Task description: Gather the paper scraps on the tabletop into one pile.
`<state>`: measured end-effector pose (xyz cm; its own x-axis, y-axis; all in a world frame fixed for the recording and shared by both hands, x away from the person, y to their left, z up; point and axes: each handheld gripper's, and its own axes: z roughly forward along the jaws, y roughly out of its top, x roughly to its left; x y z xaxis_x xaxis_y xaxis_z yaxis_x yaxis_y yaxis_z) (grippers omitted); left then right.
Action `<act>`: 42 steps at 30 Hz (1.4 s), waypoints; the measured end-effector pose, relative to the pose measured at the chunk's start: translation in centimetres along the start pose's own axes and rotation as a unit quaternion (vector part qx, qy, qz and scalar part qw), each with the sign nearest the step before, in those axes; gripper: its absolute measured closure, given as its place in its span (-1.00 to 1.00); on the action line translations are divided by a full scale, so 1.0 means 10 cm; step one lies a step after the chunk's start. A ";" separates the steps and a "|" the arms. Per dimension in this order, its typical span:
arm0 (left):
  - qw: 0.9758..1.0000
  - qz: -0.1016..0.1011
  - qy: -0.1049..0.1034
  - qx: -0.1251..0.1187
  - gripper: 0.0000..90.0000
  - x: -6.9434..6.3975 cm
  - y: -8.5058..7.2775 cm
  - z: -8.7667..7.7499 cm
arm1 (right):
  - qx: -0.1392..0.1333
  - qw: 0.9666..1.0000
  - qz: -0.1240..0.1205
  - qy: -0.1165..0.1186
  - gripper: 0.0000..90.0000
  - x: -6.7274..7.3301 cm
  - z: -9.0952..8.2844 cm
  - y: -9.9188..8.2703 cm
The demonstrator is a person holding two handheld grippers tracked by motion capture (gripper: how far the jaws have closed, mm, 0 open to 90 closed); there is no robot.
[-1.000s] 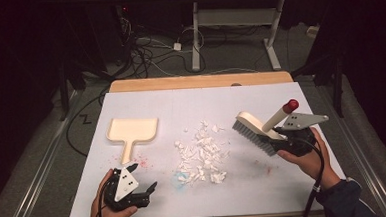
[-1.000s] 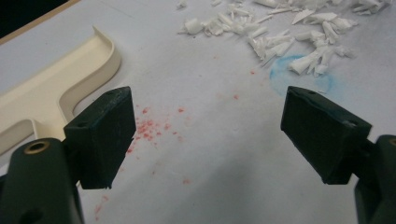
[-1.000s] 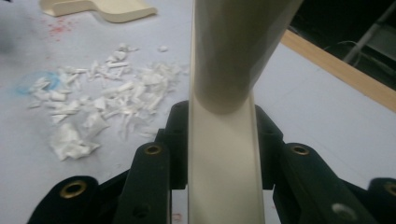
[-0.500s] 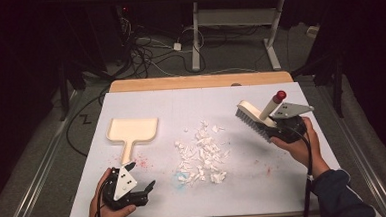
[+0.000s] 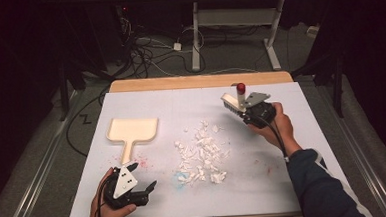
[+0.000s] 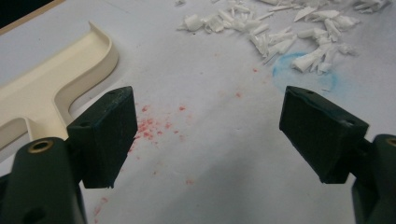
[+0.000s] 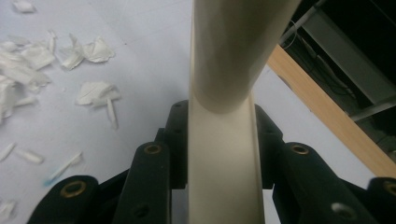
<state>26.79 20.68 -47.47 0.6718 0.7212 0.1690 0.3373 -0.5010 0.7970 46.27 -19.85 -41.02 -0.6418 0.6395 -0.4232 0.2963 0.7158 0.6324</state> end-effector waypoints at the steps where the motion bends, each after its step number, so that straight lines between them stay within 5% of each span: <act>1: 1.000 -0.001 -0.001 0.000 -0.60 0.00 0.00 0.00 | 0.003 1.000 -0.008 -0.004 0.51 0.03 0.06 0.04; 5: 1.000 0.002 -0.003 0.007 -0.60 -0.04 -0.01 0.01 | 0.005 1.000 -0.017 0.006 0.51 0.18 0.26 0.17; 11: 1.000 0.005 -0.005 0.018 -0.60 -0.07 -0.06 -0.01 | 0.002 0.998 -0.068 0.019 0.52 0.52 0.45 0.35; 19: 1.000 0.000 -0.003 0.019 -0.60 -0.08 -0.07 -0.04 | -0.038 0.989 -0.117 0.085 0.51 0.83 0.39 0.44; 26: 1.000 0.008 -0.005 0.029 -0.60 -0.10 -0.06 -0.01 | -0.062 0.972 -0.175 0.142 0.51 1.05 0.22 0.41; 29: 1.000 0.007 -0.004 0.028 -0.60 -0.10 -0.07 -0.02 | -0.077 0.961 -0.203 0.170 0.51 1.11 0.09 0.35; 31: 1.000 0.004 -0.005 0.027 -0.60 -0.10 -0.07 -0.03 | -0.086 0.960 -0.197 0.182 0.51 1.14 -0.02 0.29; 32: 1.000 0.005 -0.005 0.028 -0.60 -0.10 -0.07 -0.03 | -0.088 0.955 -0.208 0.194 0.51 1.14 -0.07 0.27; 37: 1.000 0.006 -0.005 0.029 -0.60 -0.11 -0.06 -0.03 | -0.103 0.952 -0.201 0.208 0.51 1.16 -0.30 0.17; 42: 1.000 0.005 -0.005 0.030 -0.60 -0.11 -0.06 -0.02 | -0.126 0.958 -0.172 0.194 0.51 1.06 -0.46 0.16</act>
<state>25.71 20.26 -48.00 0.6813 0.7116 0.1715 0.3694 -0.5366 0.7587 36.73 -13.25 -41.54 -0.8993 0.1906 -0.3936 -0.1292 0.7440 0.6556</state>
